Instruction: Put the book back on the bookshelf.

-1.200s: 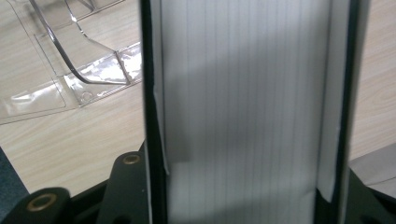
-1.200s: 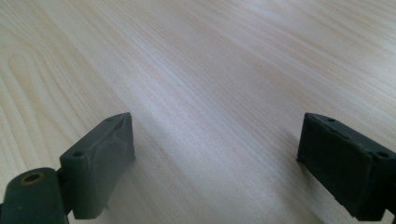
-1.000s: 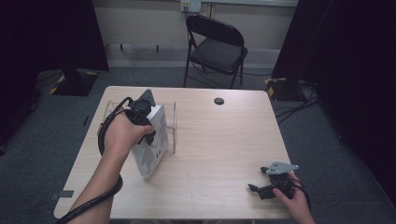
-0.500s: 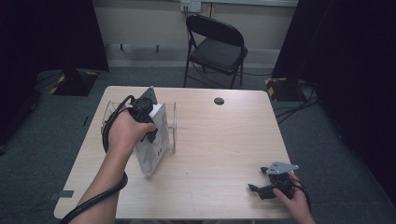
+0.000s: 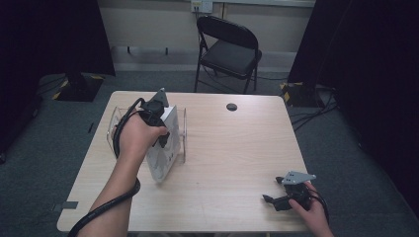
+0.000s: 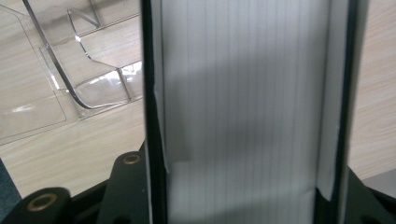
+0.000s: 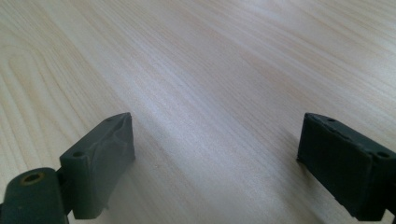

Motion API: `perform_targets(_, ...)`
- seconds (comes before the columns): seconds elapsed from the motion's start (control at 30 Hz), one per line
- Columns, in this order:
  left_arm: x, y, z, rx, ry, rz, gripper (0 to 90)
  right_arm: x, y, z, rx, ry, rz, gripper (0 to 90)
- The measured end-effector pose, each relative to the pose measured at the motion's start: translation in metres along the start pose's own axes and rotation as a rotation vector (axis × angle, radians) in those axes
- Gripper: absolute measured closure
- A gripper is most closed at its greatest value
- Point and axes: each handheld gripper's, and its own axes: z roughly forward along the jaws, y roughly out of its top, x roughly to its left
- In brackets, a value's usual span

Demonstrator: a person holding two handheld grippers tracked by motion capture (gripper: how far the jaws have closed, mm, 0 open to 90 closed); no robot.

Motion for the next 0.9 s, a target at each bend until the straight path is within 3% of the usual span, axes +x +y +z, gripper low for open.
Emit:
perform_targets(0.43, -0.001, 0.009, 0.001, 0.003, 0.009, -0.003, 53.3, 0.000, 0.000, 0.000, -0.001, 0.001, -0.003, 10.2)
perform_targets(0.9, -0.002, 0.019, 0.003, 0.004, 0.018, -0.035, 53.2, 0.000, 0.000, 0.000, -0.001, 0.002, -0.005, 10.2)
